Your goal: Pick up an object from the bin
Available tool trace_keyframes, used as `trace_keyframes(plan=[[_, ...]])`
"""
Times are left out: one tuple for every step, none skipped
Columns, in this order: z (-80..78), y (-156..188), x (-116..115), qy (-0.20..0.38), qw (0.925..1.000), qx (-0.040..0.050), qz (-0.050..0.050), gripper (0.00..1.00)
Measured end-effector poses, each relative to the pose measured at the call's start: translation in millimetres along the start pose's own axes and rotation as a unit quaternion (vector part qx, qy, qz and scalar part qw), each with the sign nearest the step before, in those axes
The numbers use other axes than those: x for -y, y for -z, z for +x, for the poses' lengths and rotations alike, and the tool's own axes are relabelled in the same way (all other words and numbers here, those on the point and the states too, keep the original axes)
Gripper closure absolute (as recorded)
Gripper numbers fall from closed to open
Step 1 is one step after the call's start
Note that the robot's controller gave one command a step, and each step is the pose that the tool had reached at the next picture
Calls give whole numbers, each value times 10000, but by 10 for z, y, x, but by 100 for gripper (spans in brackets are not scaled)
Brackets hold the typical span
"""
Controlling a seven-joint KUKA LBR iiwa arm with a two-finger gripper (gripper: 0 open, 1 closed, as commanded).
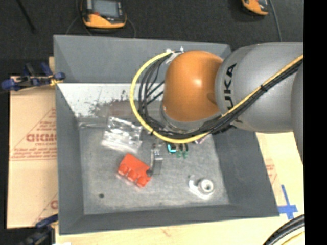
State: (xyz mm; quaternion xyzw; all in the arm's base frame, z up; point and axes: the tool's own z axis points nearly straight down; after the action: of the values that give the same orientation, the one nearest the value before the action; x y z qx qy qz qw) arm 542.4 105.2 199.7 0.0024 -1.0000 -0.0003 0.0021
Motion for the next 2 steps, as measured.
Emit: trace_keyframes(plan=[[144,-1327,-4,-1069,9943,7,0,0],[257,-989,-284,-1990,9800,44,-17,0]])
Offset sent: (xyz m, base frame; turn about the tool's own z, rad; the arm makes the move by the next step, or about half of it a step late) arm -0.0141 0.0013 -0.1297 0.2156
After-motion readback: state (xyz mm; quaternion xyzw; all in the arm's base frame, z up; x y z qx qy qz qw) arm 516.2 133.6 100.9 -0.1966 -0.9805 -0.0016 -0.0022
